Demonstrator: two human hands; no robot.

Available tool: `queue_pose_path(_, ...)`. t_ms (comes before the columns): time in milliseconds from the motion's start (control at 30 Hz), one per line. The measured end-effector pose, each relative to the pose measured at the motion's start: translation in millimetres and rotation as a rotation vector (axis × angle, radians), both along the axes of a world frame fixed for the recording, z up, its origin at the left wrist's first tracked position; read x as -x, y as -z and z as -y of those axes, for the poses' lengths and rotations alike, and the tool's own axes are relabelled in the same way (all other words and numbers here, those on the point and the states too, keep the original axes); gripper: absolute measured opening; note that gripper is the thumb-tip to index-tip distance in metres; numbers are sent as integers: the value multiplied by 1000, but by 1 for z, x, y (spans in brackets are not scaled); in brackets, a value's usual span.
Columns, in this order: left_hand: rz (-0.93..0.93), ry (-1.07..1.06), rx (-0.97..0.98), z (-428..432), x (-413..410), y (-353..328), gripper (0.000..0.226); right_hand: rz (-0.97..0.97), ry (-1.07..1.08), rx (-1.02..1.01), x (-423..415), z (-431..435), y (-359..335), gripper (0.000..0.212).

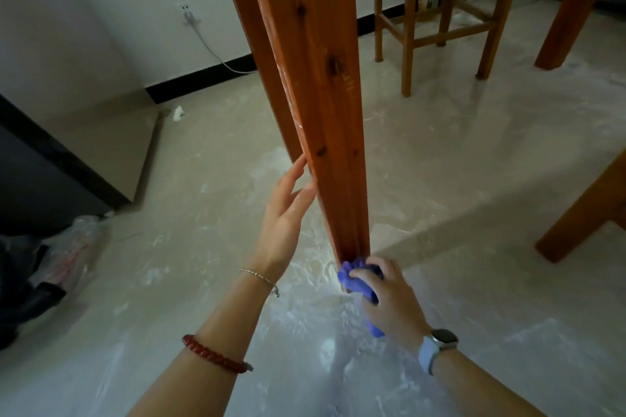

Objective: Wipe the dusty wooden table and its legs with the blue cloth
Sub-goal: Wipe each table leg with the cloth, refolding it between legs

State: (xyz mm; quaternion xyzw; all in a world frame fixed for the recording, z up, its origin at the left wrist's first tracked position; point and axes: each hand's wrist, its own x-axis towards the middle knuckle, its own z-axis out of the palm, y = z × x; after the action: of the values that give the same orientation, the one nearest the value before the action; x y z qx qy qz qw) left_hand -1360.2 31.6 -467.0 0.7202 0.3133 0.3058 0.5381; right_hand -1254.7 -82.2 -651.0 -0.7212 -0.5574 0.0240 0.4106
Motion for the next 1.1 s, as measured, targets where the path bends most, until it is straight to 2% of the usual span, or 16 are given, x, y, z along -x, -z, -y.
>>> queue_pose_path(67,11,-16,13,2,0,0,35,54,29,-232,-4,-11,-34,35)
queue_pose_path(133,-3,-25,39,3,0,0,42,114,45,-258,-4,-22,-43,34)
queue_pose_path(200,-60,-32,71,4,7,2,46,106,11,-8,0,-25,-17,34)
queue_pose_path(267,-160,-19,96,3,20,8,49,-55,-32,446,6,-16,18,29)
queue_pose_path(300,-226,-5,103,2,28,12,50,-90,-56,595,8,-9,30,36)
queue_pose_path(333,-304,9,96,1,37,17,50,-122,-64,645,10,-2,38,42)
queue_pose_path(433,-503,6,57,-2,63,39,45,-233,38,494,12,14,31,43)
queue_pose_path(533,-557,9,51,2,78,60,47,-332,270,212,12,15,10,35)
queue_pose_path(600,-569,54,0,5,77,68,53,-349,309,84,16,4,-3,32)
queue_pose_path(667,-571,132,-74,6,69,74,60,-328,288,75,26,-12,-4,26)
queue_pose_path(733,-534,204,-119,7,57,78,64,-414,275,180,36,-24,8,26)
queue_pose_path(833,-493,262,-123,5,46,86,62,-544,235,333,45,-35,34,28)
queue_pose_path(900,-528,233,-100,0,48,94,57,-589,220,349,48,-34,40,31)
queue_pose_path(1000,-613,162,-14,-10,64,108,51,-727,188,248,51,-25,22,30)
queue_pose_path(1100,-586,167,232,-11,78,116,58,-837,80,149,48,-17,-6,24)
